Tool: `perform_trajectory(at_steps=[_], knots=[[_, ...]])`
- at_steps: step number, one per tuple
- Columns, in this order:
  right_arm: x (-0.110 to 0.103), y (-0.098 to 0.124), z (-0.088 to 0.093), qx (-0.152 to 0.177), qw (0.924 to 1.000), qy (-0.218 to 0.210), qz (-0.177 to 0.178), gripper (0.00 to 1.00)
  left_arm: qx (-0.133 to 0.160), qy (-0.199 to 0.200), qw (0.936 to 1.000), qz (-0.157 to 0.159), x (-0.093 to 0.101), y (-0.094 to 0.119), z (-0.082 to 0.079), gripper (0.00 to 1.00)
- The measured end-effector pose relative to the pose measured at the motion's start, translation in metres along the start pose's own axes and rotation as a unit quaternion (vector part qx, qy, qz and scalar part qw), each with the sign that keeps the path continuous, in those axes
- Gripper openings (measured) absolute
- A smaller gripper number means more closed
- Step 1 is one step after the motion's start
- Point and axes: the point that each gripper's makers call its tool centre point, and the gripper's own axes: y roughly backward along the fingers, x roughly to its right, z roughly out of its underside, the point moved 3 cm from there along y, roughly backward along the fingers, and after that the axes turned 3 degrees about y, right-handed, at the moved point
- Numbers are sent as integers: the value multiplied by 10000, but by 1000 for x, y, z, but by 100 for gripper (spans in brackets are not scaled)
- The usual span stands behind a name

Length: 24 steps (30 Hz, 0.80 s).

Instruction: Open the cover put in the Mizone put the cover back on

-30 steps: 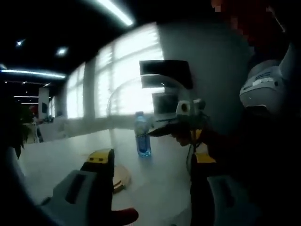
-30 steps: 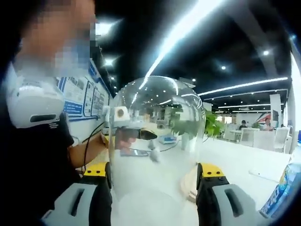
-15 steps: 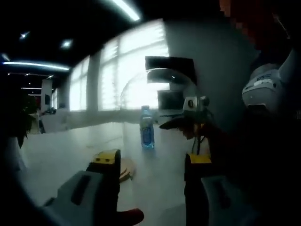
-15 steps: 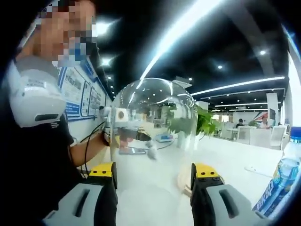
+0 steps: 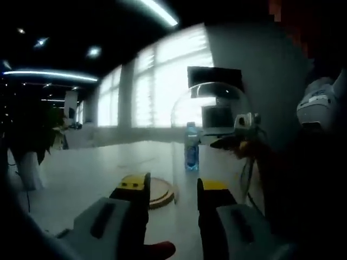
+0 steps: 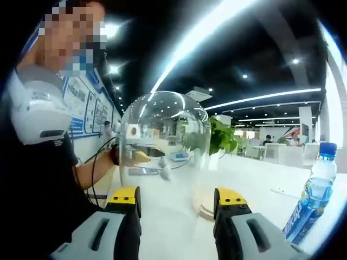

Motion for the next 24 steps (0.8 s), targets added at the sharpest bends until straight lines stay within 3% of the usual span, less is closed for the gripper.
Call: perform_trajectory(at_steps=[3,6,8,12,17,24], knots=[[7,2,2,72,9997,-149,201,33,104,-339,9993,-73,-2,-2,0,31],[28,4,12,-60,9955,-178,927,13,79,-171,9997,-180,-9,-5,6,32],[35,4,18,-113,9933,-223,1127,14,104,26,9993,-356,-18,-6,8,32],[32,3,18,28,9930,-296,1146,14,250,278,9974,-611,-32,-4,6,32],[37,3,18,24,9897,-279,1404,14,-3,-7,9950,-996,-43,-4,11,31],[34,-2,17,-78,9868,-226,1599,13,43,-89,9943,-1066,-47,-9,8,31]])
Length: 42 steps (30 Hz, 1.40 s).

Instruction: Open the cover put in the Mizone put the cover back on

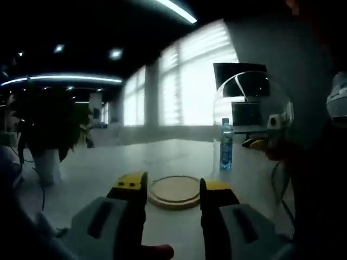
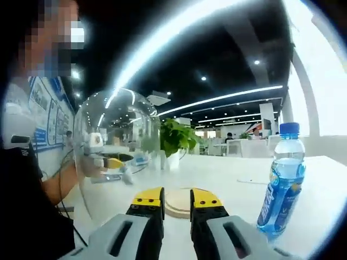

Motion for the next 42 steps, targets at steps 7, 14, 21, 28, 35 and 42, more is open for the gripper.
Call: perform_trajectory(at_steps=[7,14,21,28,35,42], knots=[[-4,-6,0,-145,9995,210,169,13,-118,-165,9998,-54,-3,-11,13,31],[-2,-6,5,-183,9992,100,330,13,34,-68,9997,237,3,-9,25,32],[11,-2,7,-154,9980,76,605,13,373,93,9990,212,-3,-1,19,32],[24,8,13,-263,9934,317,1071,13,122,21,9998,152,-3,-4,30,31],[44,26,20,-280,9845,541,1642,13,131,45,9993,345,7,-4,31,30],[60,35,32,-279,9780,428,2024,13,32,-31,9993,369,8,-5,35,30]])
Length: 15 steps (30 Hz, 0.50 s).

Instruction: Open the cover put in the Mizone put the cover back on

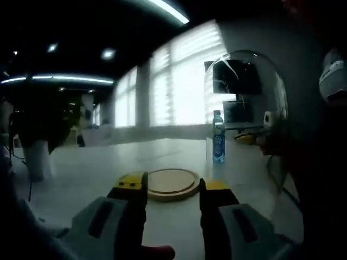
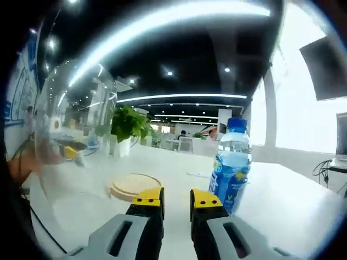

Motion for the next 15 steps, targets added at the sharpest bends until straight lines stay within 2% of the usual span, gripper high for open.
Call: perform_trajectory(at_steps=[3,6,8,15], knots=[[3,2,-2,72,9998,-150,59,13,50,55,10000,29,1,0,-2,30],[7,3,-2,63,9998,-66,156,13,92,93,9999,72,2,1,-3,30],[10,5,1,13,9996,128,252,13,61,94,9999,89,3,0,-1,30],[9,3,9,-47,9997,64,238,13,-79,-38,9999,85,4,-2,4,30]])
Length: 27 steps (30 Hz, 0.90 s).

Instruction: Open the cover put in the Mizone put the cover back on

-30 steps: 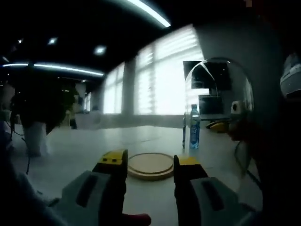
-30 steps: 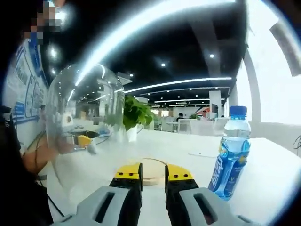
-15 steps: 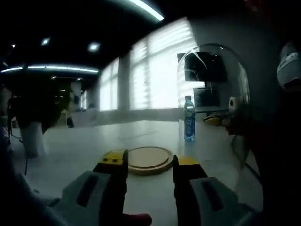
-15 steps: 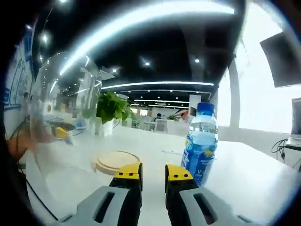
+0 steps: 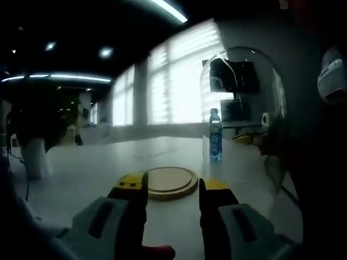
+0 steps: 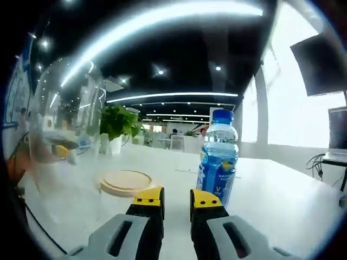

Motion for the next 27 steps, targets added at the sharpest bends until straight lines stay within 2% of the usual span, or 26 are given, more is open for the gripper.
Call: perform_trajectory(at_steps=[4,7,9,11,13,14,16,18,19,22,27], knots=[[-2,-1,-1,53,10000,-62,-54,13,16,67,10000,-52,-3,0,0,30],[0,0,2,-24,10000,15,5,13,72,123,9999,-74,-4,2,-2,30],[3,1,2,-85,9999,33,86,13,-31,-92,9997,-231,-7,5,-2,30],[5,3,-1,-34,9999,60,126,13,-197,-76,9989,-429,-12,6,1,29],[4,5,-6,208,9997,-77,73,13,-126,-76,9991,-406,-12,7,-1,29],[1,5,-6,298,9993,-235,-65,12,-46,-59,9994,-331,-10,8,-3,30],[0,4,-2,280,9991,-288,-162,12,206,27,9996,-173,-7,9,-7,29],[-2,2,1,265,9991,-295,-176,12,112,1,9997,-193,-8,11,-5,29],[-2,1,2,264,9990,-303,-179,12,175,-136,9995,-244,-9,11,-7,29],[-3,1,1,261,9990,-322,-169,12,227,85,9996,-173,-7,9,-8,29],[4,3,-6,273,9992,-278,54,12,141,24,9998,-120,-4,7,-4,29]])
